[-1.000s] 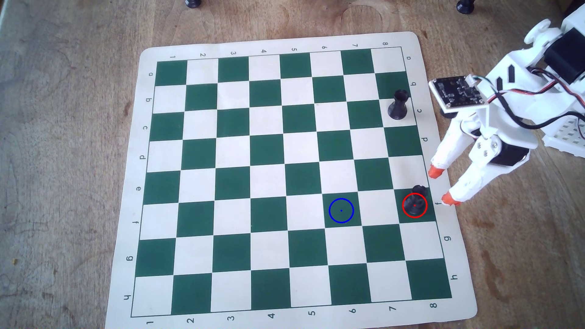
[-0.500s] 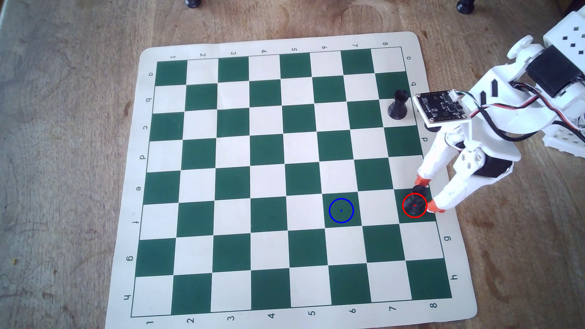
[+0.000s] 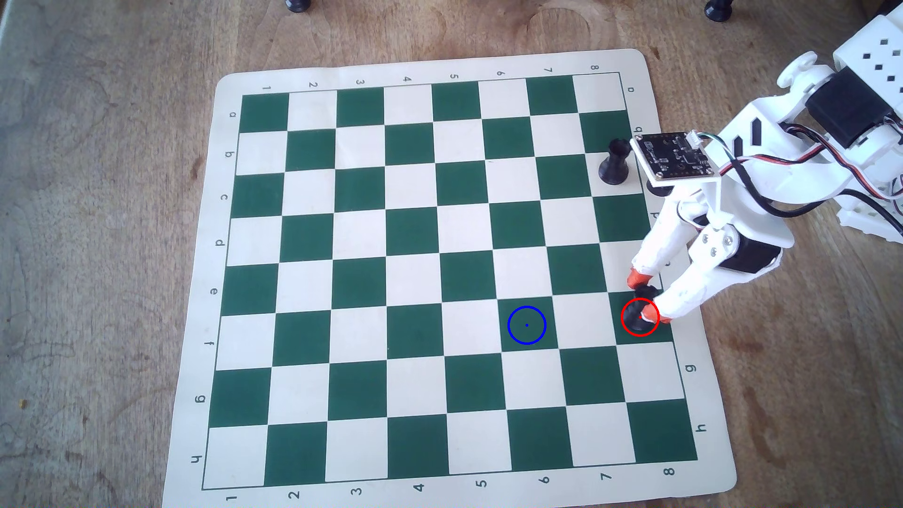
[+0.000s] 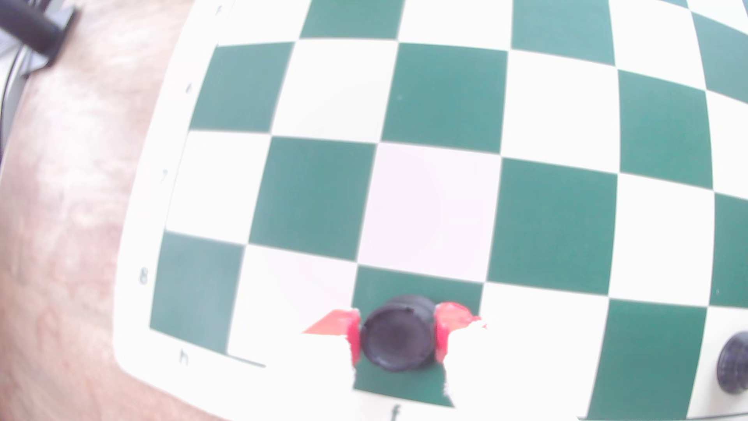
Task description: Move the chess piece from red to blue
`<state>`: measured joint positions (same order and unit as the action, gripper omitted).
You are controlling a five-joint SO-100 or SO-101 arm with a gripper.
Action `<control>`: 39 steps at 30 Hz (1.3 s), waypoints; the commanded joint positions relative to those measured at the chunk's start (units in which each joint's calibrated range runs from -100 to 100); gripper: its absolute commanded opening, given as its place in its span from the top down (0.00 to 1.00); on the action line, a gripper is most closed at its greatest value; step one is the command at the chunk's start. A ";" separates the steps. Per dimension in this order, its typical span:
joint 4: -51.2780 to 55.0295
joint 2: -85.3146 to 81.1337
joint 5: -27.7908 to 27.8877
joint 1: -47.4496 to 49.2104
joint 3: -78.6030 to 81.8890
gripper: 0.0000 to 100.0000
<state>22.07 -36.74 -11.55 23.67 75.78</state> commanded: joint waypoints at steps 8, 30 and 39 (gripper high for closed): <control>0.29 -1.37 0.29 0.22 -3.25 1.00; 34.03 -1.12 1.90 -2.20 -37.43 1.00; 33.87 17.22 1.66 -3.14 -57.10 1.00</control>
<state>57.29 -25.01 -9.74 21.83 30.14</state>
